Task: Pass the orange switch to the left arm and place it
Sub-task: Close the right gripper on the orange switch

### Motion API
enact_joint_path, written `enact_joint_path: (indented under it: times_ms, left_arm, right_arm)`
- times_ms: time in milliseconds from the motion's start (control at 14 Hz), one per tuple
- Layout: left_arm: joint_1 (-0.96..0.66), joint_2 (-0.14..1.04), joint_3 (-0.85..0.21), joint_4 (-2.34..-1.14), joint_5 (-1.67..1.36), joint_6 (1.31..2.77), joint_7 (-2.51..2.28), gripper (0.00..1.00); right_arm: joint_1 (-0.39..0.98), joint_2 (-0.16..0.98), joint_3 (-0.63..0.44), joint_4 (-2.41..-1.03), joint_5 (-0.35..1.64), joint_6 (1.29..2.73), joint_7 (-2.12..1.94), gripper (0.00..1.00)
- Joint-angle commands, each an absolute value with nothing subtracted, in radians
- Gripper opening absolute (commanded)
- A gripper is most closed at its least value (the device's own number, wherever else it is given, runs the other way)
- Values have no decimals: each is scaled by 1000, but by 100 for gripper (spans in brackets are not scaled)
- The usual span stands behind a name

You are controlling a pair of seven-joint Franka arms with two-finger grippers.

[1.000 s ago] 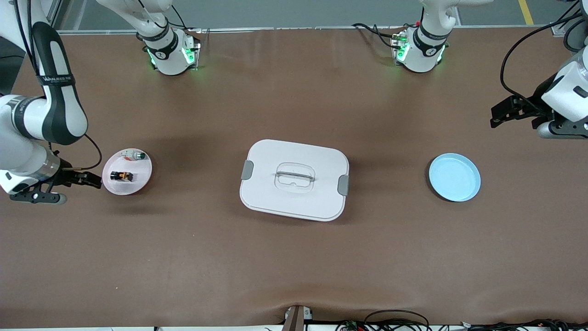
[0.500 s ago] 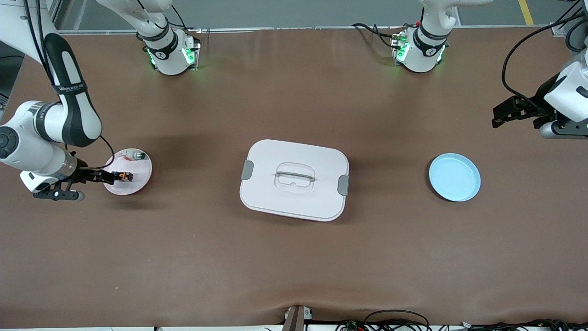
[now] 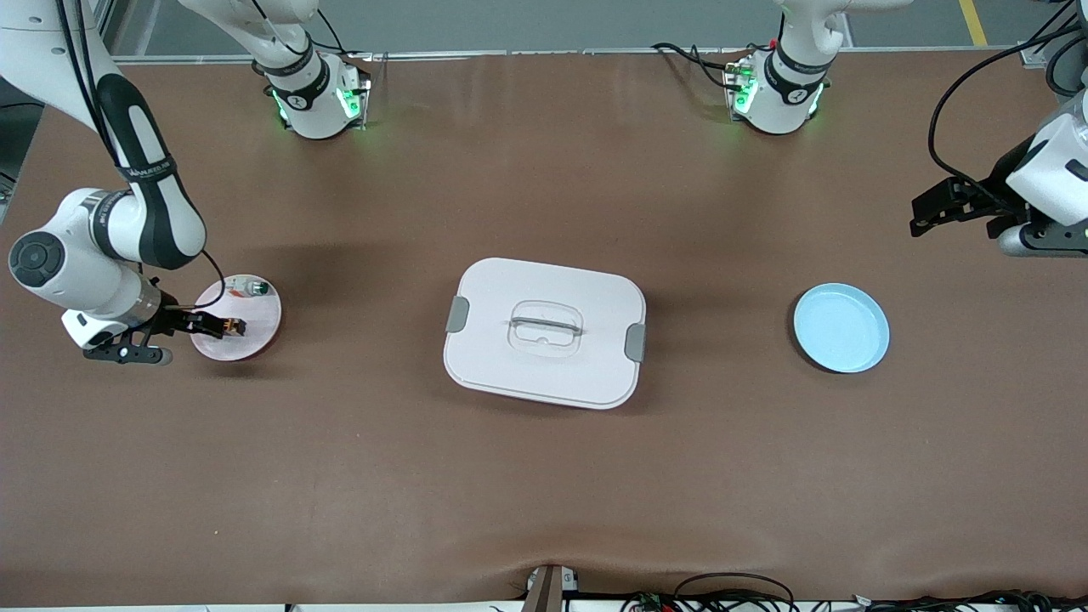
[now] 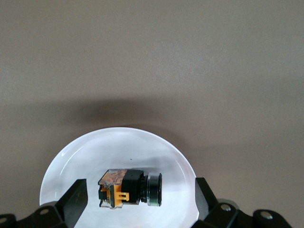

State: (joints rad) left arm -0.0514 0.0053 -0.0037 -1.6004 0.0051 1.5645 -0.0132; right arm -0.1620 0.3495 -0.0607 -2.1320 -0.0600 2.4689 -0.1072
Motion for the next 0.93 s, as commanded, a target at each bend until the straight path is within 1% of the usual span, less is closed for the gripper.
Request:
enact_joint_path:
  times_ms: [0, 143, 857]
  left_arm:
    - [-54, 6, 2, -1589, 8, 1565, -3, 100]
    - [-57, 6, 2, -1589, 11, 1565, -3, 100]
    - [-55, 25, 0, -1592, 9, 1563, 11, 100]
  right_arm:
    - [-181, 345, -48, -2154, -69, 2494, -112, 100]
    - [-178, 356, -46, -2160, -69, 2513, -104, 100]
    - [-170, 396, -44, -2161, -63, 2513, -101, 100]
